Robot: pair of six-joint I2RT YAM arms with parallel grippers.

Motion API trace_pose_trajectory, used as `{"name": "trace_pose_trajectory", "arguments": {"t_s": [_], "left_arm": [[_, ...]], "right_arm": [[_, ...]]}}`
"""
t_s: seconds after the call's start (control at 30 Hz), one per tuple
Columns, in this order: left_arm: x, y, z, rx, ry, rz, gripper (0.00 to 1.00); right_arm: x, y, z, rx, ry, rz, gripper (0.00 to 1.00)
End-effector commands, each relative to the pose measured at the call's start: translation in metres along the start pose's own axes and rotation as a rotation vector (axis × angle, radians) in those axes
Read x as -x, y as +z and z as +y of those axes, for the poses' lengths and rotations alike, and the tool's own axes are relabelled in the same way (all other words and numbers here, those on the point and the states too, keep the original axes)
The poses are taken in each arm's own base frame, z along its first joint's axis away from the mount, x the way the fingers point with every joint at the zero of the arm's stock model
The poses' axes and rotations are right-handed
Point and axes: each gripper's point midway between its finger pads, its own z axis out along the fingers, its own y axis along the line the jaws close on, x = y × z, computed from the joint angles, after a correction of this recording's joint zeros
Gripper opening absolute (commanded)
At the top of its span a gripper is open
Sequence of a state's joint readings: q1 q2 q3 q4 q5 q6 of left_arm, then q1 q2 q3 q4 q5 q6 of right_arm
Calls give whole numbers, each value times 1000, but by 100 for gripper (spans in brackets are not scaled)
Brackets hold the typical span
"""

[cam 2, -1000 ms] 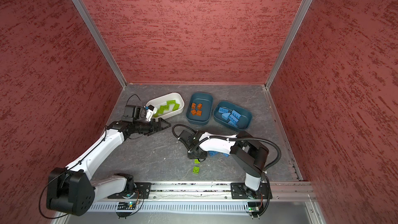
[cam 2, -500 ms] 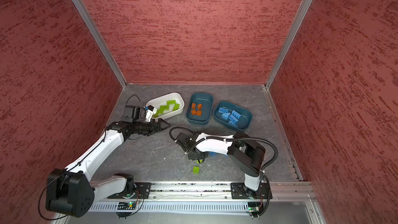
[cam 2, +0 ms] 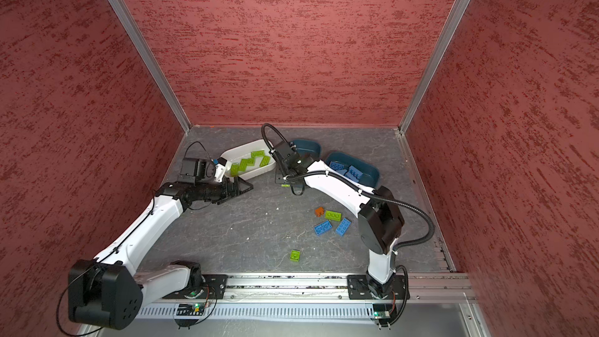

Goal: Sort the legos into containers by color
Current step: 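Carry the lime-green brick into the white tub and release it, then move the right gripper to the small lime-green brick and grasp it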

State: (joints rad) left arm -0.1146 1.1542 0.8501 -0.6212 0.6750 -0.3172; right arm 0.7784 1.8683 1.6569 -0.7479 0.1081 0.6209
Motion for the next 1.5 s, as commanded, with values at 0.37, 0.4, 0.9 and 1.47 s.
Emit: {"name": "trace_pose_trajectory", "arguments": {"t_s": [0.37, 0.4, 0.9, 1.47], "left_arm": [[17, -6, 4, 11, -35, -58, 100], [17, -6, 4, 12, -36, -58, 100], [13, 1, 14, 22, -60, -40, 100], [6, 8, 20, 15, -87, -29, 100]], "right_arm": [[110, 73, 62, 223, -158, -247, 24], [114, 77, 61, 218, -162, -258, 24], [147, 120, 33, 111, -213, -282, 59], [-12, 0, 9, 158, -216, -14, 77]]}}
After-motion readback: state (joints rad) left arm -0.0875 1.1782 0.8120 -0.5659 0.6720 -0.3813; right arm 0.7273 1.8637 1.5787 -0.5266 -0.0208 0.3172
